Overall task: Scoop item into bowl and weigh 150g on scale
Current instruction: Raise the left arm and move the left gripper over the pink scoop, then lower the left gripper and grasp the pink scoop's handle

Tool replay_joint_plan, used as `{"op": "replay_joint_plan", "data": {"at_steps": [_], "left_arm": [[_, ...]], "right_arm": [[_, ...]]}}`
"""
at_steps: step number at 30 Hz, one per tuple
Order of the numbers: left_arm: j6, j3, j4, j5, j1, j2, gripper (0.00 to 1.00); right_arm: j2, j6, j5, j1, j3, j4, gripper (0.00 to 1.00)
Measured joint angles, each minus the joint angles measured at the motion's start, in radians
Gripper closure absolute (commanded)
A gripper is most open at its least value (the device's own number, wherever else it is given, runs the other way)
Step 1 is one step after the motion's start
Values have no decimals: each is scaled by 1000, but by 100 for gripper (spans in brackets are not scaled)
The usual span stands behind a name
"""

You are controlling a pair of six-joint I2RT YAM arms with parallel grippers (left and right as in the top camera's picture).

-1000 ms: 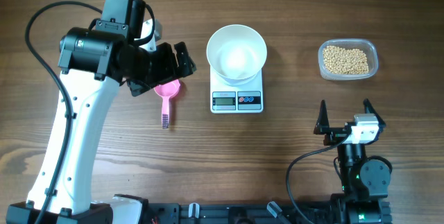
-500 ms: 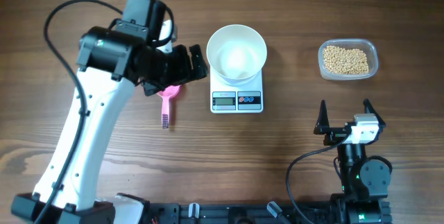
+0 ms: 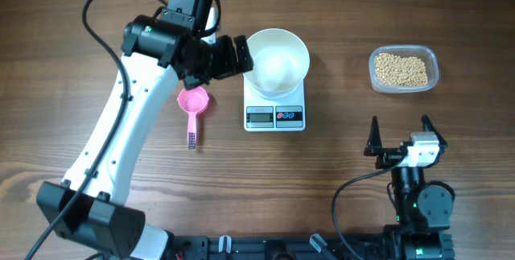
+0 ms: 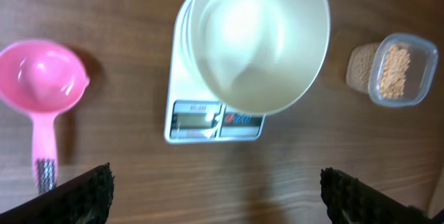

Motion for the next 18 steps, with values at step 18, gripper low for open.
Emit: {"op": "replay_joint_plan", "data": {"at_steps": [18], "left_arm": [[-2, 0, -3, -62, 0, 3, 0]], "right_arm": [[0, 0, 0, 0, 0, 0, 0]]}}
